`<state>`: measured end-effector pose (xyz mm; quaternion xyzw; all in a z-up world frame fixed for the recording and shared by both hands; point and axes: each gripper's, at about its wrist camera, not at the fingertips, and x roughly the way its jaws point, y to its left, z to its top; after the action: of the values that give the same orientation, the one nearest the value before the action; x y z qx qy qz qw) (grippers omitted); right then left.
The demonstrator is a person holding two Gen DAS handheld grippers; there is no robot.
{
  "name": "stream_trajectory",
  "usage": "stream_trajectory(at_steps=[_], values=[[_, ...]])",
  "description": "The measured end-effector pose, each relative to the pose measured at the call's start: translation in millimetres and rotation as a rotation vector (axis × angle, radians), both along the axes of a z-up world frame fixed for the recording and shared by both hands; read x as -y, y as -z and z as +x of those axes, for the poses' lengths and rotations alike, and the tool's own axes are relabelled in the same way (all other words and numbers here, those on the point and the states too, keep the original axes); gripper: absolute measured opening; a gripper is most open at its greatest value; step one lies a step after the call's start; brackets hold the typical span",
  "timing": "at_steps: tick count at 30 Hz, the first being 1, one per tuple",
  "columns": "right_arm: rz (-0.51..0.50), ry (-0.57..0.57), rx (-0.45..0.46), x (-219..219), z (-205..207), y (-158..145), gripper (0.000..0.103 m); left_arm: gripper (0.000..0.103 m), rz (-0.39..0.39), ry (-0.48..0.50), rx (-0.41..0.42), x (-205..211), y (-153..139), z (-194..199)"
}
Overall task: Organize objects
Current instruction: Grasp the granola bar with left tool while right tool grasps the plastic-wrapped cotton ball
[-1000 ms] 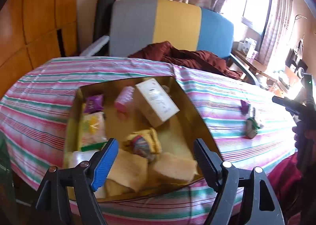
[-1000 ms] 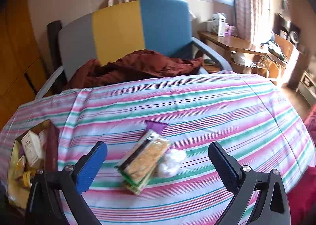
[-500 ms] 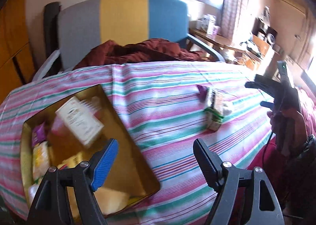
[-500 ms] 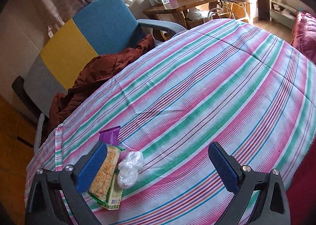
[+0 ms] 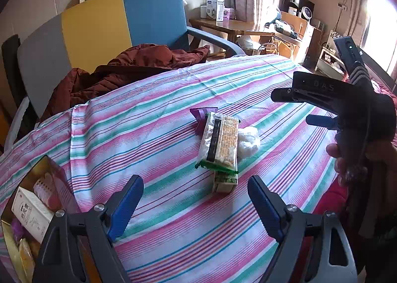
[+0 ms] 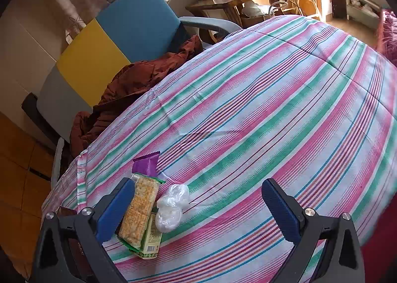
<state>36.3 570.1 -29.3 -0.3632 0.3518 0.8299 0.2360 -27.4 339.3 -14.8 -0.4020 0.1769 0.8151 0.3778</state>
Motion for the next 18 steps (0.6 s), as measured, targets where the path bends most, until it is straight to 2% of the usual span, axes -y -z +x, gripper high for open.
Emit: stream_trajectory(at_steps=[7, 18], values=[[-0.027, -0.010, -0.004, -2.8, -1.1, 2.5, 0.103, 0.087, -0.083, 0.031, 0.015, -34.1, 19.6, -12.3], [-0.052, -0.028, 0.012, -3.9, -5.1, 7.9, 0.103, 0.086, -0.115, 0.073, 0.059, -78.3, 40.5, -30.9]])
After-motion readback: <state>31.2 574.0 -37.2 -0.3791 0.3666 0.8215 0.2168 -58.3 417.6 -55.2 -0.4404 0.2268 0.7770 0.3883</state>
